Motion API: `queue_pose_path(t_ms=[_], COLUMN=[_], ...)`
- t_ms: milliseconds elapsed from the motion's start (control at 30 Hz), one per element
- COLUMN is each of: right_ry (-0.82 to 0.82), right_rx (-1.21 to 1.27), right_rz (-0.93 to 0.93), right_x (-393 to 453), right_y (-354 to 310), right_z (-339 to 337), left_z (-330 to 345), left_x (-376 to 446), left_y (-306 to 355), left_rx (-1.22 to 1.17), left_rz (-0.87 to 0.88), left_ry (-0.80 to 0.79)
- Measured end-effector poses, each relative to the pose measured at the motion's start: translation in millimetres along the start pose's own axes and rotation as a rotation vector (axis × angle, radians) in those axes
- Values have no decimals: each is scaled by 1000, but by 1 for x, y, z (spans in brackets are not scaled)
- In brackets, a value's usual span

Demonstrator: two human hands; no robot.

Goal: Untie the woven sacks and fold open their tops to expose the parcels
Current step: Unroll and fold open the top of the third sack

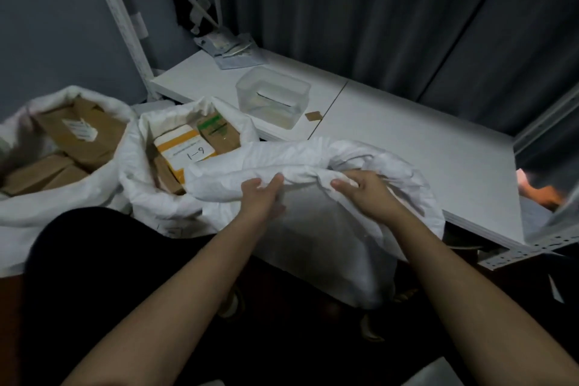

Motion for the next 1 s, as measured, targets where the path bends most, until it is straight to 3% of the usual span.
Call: queue_pose_path(t_ms=[100,200,267,367,500,567,633,700,767,867,1000], right_ry=[30,122,124,54,55,192,338,349,238,48,16], right_rx=[-213,-640,-753,-649,-122,-33,-239,-494,-576,-331,166], right_rz=[-128,-344,-358,-188,19,-62,-270,-504,-598,-293,53], right_x=[-14,-39,-45,-40,-25,-30,-42,-52,-52,-31,-18], right_y=[-15,-32,-35,-39,-36,-32,-37,-45,-47,-28,-17], right_z=[5,22,22,6,30,43,53,74,87,76,75], left_z=[29,41,45,46,41,29,15,7,2,0,-1], left_x=[6,11,6,-4,-17,-22,-17,-16,-12,-9,-13], left_y=[10,23,23,21,21,12,-2,-5,-4,-5,-13], left_rx=[-218,-226,-186,-255,-320,-288,-209,-232,-247,-250,-237], left_rz=[-118,-31,18,57,44,-37,-91,-123,-122,-103,-108], left_ry=[-22,37,25,-32,-114,-92,-26,40,102,77,-37])
Point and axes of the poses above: each hand's wrist, its own x-axis towards the middle knuckle, its own z-axis out of the palm, y = z × x, the point moved 9 cm from there along x, towards the middle knuckle, and after that the axes turned 11 degrees about z, right-handed, at the moved point
